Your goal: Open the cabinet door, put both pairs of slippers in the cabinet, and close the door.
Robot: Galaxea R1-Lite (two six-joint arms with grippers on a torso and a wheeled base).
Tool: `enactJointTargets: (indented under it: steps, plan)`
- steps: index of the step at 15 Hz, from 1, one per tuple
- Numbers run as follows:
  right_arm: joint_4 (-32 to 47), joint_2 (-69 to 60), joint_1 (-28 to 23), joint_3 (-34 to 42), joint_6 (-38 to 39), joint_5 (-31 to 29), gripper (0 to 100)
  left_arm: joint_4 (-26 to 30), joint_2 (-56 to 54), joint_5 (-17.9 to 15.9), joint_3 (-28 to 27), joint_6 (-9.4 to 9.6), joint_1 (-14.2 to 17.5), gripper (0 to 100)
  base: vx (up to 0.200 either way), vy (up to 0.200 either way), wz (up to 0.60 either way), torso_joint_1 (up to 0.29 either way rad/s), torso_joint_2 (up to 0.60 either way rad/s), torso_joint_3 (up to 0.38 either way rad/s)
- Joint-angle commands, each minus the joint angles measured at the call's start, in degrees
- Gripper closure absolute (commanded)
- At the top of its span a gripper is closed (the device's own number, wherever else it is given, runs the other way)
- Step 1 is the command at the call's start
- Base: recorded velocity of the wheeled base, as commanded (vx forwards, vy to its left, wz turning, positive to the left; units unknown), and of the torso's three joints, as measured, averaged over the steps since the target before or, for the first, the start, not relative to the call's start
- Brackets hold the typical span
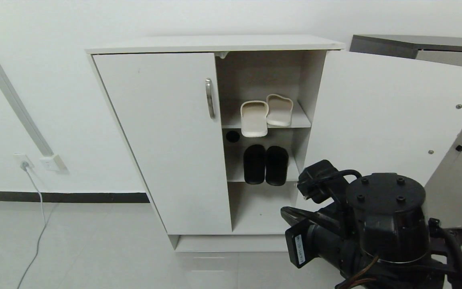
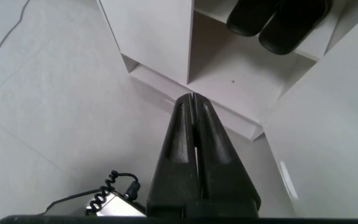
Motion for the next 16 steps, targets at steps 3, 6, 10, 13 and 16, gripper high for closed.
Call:
enactJointTargets:
  steps: [3,6,10,13,16]
  plan:
    - [0.0,0.2,0.0,0.1,-0.1,-0.3,100,0.0,0.0,0.0,0.0,0.0,0.0,100,0.0,0.0,0.0,-0.002,-0.13,-0.169]
    - [0.0,0.2,0.0,0.3,-0.1,-0.3,100,0.0,0.1,0.0,0.0,0.0,0.0,100,0.0,0.0,0.0,0.02,-0.33,-0.372]
    - [-0.1,0.2,-0.1,0.3,-0.8,-0.2,100,0.0,0.1,0.0,0.0,0.0,0.0,100,0.0,0.0,0.0,0.065,-0.5,-0.365]
    - [0.0,0.2,-0.1,0.4,-0.8,-0.2,100,0.0,0.0,0.0,0.0,0.0,0.0,100,0.0,0.0,0.0,0.116,-0.46,-0.347]
    - [-0.1,0.1,-0.1,0.6,-0.9,-0.2,100,0.0,0.1,0.0,0.0,0.0,0.0,100,0.0,0.0,0.0,0.137,-0.46,-0.325]
